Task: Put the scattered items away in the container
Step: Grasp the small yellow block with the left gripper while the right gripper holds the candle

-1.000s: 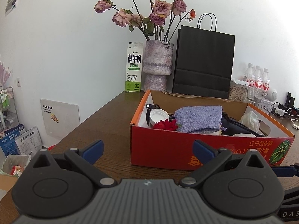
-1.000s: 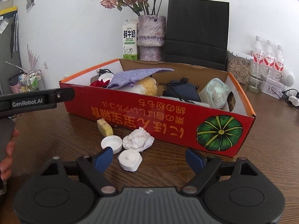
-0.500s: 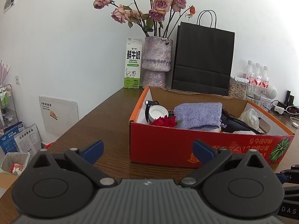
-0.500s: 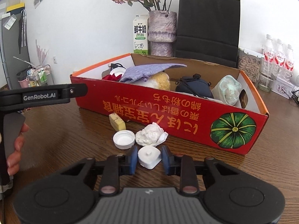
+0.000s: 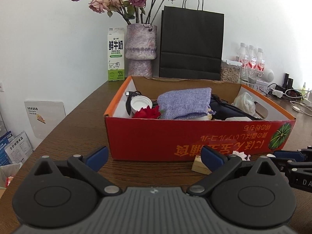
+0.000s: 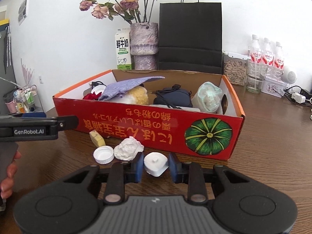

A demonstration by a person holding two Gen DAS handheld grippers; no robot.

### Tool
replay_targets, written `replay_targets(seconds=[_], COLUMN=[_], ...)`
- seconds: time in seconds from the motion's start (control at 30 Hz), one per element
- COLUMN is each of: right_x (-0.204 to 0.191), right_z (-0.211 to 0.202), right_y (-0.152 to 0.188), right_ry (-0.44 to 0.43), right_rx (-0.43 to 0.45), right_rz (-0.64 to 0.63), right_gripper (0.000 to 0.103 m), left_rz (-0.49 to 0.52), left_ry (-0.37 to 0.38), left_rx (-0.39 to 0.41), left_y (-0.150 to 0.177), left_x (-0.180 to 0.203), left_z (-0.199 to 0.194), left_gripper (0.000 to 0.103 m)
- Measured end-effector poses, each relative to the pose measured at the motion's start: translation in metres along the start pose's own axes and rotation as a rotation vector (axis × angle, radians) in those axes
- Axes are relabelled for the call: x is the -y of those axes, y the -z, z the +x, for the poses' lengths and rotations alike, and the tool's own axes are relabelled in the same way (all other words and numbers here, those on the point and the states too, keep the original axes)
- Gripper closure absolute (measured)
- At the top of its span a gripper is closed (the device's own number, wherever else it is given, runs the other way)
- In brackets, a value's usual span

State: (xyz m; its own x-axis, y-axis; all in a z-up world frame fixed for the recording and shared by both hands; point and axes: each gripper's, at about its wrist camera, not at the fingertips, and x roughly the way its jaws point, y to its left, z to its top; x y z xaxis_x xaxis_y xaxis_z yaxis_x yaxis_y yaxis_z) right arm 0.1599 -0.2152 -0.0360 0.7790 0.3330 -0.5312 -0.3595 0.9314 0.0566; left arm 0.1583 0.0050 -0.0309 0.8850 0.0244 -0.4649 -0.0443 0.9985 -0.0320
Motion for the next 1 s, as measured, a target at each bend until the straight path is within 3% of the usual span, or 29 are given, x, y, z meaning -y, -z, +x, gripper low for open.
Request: replay_targets(seconds=[0.13, 0.43, 0.53, 0.63, 0.77, 0.83, 1.0], right_x=[0.011, 0.007, 0.007, 0.005, 0.002, 0.002, 0.001], right_z=[0.0, -0.001, -0.001, -0.001, -0.001, -0.001, -0.001], right_y=[0.0, 0.001, 0.0, 0.0, 0.001, 0.001, 0.001], right_ry=[0.012, 0.011, 0.008, 0.009, 0.005, 0.006, 0.005], right_rx=[-0.002, 0.009, 0.006, 0.008, 0.006, 0.007, 0.009], right_rz=[0.035, 0.009, 0.007, -0.004, -0.014, -0.013, -0.013], right_gripper=[0.076, 0.076, 0.076, 0.076, 0.076, 0.076, 0.076], left_rz=[-0.007, -0.007, -0.029, -0.04, -0.047, -0.037, -0.057], left_ry=[0.084, 0.132, 0.143, 0.164, 0.194, 0.216, 0.203], left_rx=[-0.029, -0.095, -0.113, -0.131, -0.145, -0.138, -0.124], left_y=[0.001, 0.0, 0.0, 0.0, 0.0, 0.0, 0.0], left_x=[0.011, 0.024, 0.021, 0.02, 0.02, 0.022, 0.02], left_z=[0.006, 0.022, 0.025, 0.028, 0.031, 0.029, 0.027], left_gripper=[0.001, 0.024, 0.038, 0.04, 0.056, 0.07, 0.069])
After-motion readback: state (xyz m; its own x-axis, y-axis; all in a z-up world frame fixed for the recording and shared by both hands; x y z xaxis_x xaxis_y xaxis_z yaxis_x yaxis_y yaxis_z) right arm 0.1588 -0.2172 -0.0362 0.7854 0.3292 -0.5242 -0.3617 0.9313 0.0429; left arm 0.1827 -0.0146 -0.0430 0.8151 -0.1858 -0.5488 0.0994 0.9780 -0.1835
